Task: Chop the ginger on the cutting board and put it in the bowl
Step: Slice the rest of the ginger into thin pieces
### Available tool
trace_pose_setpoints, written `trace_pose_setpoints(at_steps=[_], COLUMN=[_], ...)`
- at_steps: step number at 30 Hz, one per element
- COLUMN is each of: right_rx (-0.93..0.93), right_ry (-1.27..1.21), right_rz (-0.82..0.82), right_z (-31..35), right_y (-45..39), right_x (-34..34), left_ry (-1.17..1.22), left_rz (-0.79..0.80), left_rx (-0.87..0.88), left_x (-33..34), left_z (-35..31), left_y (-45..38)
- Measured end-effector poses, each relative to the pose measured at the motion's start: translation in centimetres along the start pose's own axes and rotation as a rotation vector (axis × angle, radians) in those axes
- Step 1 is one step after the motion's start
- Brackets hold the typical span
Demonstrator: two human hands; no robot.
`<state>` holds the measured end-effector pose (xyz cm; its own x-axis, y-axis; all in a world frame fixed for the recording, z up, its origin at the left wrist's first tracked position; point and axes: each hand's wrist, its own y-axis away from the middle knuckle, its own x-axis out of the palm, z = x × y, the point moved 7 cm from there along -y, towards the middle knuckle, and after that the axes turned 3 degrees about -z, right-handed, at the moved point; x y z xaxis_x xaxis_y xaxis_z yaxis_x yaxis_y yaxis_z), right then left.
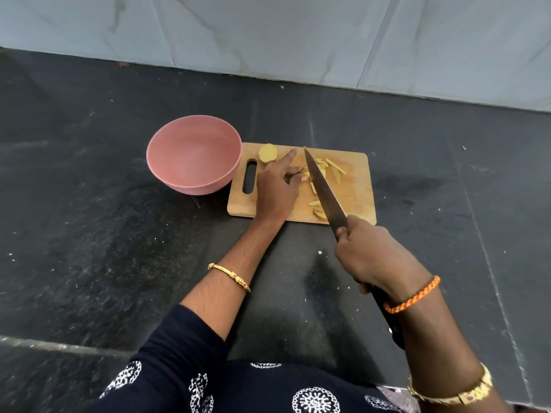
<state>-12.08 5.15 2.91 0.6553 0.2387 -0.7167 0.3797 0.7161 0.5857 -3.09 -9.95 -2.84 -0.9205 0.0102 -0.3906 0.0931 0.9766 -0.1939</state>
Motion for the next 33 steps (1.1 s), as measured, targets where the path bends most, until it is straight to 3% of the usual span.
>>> trace_pose_setpoints(at_steps=[11,30,33], right_rx=[-0.01,0.072,0.044], right_ry=[0.039,0.003,-0.004], right_rz=[-0.049,0.097,0.048], right_z=[0.4,-0.2,-0.2], right_y=[-0.8,-0.5,0.1], right_x=[0.5,0.8,-0.2], left_ry=[0.046,-0.022,-0.034], left_rz=[0.012,-0.005,-0.004], left_rx=[0.023,0.043,0.034], left_x=[0.0,-0.4,-0.3], left_z=[0.0,-0.6,-0.4], left_y=[-0.1,0.0,-0.1])
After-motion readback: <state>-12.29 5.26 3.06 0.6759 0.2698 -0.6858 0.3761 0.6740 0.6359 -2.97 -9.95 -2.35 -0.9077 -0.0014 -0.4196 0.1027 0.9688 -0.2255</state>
